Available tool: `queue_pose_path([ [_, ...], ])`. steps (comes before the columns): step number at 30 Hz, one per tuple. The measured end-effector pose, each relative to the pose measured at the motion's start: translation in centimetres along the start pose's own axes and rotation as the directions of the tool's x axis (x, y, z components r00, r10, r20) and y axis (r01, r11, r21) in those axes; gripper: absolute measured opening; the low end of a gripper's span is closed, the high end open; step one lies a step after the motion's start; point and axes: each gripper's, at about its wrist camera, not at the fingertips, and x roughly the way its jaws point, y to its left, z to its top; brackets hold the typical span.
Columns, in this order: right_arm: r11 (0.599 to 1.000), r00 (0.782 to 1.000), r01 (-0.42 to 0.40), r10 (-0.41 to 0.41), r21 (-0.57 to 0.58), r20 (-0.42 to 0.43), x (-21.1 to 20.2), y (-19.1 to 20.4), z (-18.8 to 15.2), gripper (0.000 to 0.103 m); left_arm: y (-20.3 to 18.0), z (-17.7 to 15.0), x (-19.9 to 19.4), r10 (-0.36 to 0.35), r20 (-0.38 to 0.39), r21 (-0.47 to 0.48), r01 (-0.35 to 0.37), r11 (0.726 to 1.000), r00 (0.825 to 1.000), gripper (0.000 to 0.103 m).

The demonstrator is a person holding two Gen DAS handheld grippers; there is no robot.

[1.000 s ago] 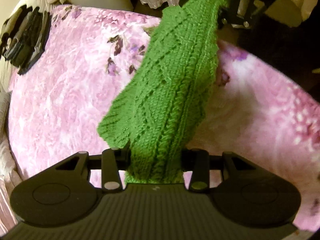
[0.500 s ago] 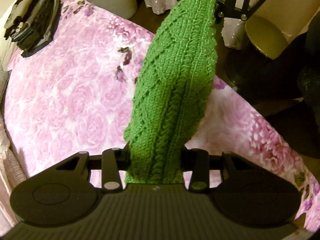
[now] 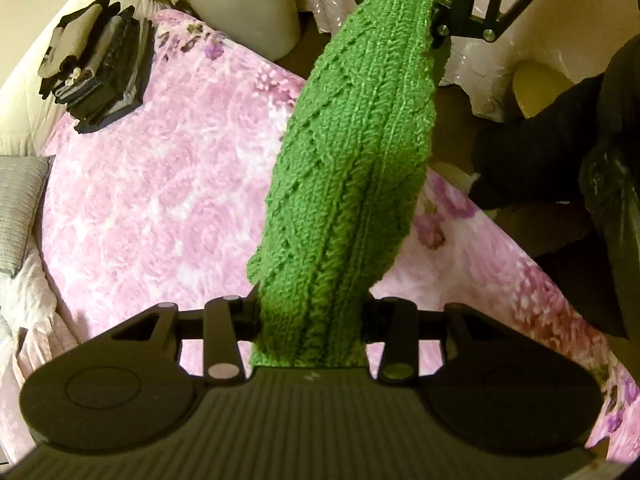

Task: Fold clothes
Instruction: 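Carry the hanging green vest with both grippers toward the clothes stack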

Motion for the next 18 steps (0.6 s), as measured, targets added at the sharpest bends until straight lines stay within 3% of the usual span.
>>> queue_pose_path([
  [9, 1.000, 1.000, -0.011, 0.012, -0.023, 0.028, -0.8, -7.6, -4.1, 0.030, 3.6, 7.8, 1.8, 0.014, -0.035, -0.009, -0.015, 1.000, 0.999, 0.037],
  [18, 0.999, 0.999, -0.012, 0.014, -0.043, 0.041, -1.7, -18.9, -11.4, 0.030, 8.1, 19.9, 5.4, 0.020, -0.047, -0.039, -0.022, 0.999, 0.999, 0.037],
])
